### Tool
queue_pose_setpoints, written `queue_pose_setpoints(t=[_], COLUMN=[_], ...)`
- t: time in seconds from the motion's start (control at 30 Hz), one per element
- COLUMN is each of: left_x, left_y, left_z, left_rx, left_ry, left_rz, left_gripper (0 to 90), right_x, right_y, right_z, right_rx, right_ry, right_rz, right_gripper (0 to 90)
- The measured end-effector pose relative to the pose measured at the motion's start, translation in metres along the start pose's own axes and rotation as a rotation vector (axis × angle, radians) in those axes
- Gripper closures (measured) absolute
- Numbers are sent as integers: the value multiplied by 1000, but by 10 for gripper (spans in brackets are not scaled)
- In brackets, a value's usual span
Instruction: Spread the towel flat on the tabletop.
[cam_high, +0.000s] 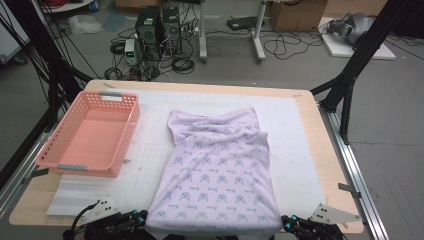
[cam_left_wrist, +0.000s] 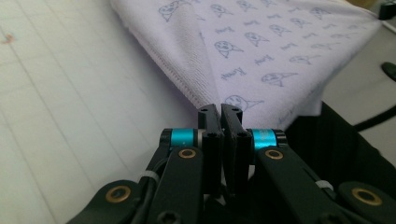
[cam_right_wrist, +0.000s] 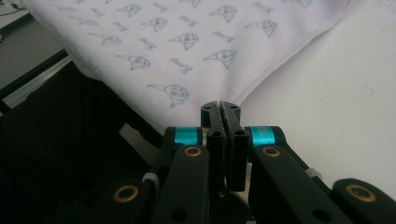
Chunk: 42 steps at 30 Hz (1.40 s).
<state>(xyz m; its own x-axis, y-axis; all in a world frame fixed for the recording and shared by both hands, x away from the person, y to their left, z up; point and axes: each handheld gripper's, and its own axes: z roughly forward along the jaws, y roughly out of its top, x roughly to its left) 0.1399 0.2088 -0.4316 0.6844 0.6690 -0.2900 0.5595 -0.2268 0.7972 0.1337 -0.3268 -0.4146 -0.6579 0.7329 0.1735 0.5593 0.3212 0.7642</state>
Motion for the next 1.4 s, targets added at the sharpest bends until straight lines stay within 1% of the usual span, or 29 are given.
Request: queue_pose_setpoints(t=[0.03,0.07,0.1,0.13,0.17,0.23,0.3,0.37,0.4,0.43,0.5,0.57,0.6,0.63,0.67,0.7,0.73,0.77,0.83,0.87,1.0,1.1,1.13,1.17,1.23,1.3,1.37,1.4], left_x=[-2,-4,-5,-5,-4,-1,5,12,16,19,24,25,24,23,21,19,19,20,20,20,19,16,14,12,7,1,-4,-5], left_y=[-3,-5,-6,-5,-3,4,11,20,23,27,33,36,36,36,35,34,34,33,32,31,26,23,21,19,14,10,7,5], left_z=[-1,-1,2,6,10,18,26,35,41,47,60,74,81,86,87,87,86,84,79,75,55,39,34,30,24,19,12,10], left_rx=[14,29,36,33,25,-6,-51,-75,-82,-83,-70,-36,-19,-3,-10,-6,-6,-3,13,17,5,-7,-11,-11,0,15,16,18], left_ry=[-18,-32,-34,-13,6,53,75,101,116,122,132,134,136,141,165,194,204,193,186,177,150,137,131,124,104,80,57,45], left_rz=[3,9,23,37,38,34,17,5,-2,-16,-26,-18,-10,6,34,64,69,42,30,16,4,10,11,7,18,30,29,28], left_gripper=[862,839,756,632,561,524,509,512,513,513,519,528,531,550,567,649,770,861,870,871,871,871,871,871,871,870,869,866], right_x=[2,2,2,2,1,-1,-1,-4,-7,-9,-14,-18,-19,-21,-21,-21,-22,-22,-24,-23,-19,-13,-11,-9,-6,-2,3,5], right_y=[0,-1,-2,-3,-2,0,6,11,13,16,19,21,21,21,21,20,19,19,18,17,12,8,7,6,3,1,-1,-3], right_z=[-4,-6,-6,-5,-2,7,19,31,37,42,52,60,63,65,68,69,68,67,65,64,54,42,38,33,25,18,12,9], right_rx=[5,29,48,53,46,32,28,12,5,6,12,24,26,29,38,43,39,44,46,50,46,39,36,33,30,38,45,64], right_ry=[17,46,43,26,14,-6,-52,-86,-108,-127,-149,-163,-159,-157,-157,-164,-171,-160,-134,-123,-96,-91,-86,-80,-69,-56,-45,-29], right_rz=[12,27,26,30,41,40,12,10,7,8,7,14,25,24,27,25,25,31,30,31,18,4,9,9,3,1,-6,-3], right_gripper=[891,881,851,720,701,661,641,641,641,642,648,658,662,670,684,715,789,850,875,878,881,881,881,881,881,881,881,880])
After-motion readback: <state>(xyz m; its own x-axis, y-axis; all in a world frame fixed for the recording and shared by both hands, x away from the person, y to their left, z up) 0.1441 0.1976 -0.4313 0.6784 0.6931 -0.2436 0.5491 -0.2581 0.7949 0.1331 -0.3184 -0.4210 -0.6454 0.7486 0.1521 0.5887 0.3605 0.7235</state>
